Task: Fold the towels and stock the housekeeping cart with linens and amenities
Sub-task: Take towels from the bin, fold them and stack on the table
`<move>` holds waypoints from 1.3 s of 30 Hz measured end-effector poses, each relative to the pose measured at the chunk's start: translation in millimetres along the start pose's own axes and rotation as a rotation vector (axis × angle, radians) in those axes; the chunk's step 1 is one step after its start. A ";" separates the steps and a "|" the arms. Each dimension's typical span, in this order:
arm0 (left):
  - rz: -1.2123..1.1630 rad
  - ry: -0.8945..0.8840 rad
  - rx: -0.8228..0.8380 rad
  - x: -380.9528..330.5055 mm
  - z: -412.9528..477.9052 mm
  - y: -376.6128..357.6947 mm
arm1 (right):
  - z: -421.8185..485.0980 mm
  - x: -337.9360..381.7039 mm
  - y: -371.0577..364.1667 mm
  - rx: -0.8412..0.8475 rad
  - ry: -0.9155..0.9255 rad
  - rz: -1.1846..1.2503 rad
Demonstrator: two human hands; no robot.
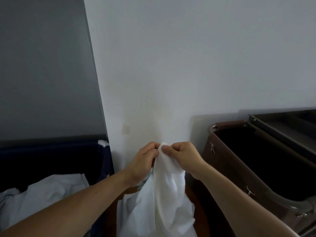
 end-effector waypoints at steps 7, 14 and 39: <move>0.109 -0.085 0.009 6.5 1.5 -1.9 | -3.3 -3.4 -6.6 -0.123 0.072 0.064; 0.320 -0.176 -0.214 9.0 -0.8 -9.0 | -2.8 -2.7 -13.2 -0.156 0.079 0.073; 0.316 -0.519 -0.196 -197.6 7.2 4.8 | 23.9 149.4 81.3 -0.426 0.630 -0.055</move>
Point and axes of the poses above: each hand's wrist, its own z-axis towards the middle knuckle, its own y-axis out of the back of the hand, x = y × z, the point moved 3 cm from there along z, towards the middle knuckle, and after that the axes turned 5 degrees about y, right-handed, at the moved point
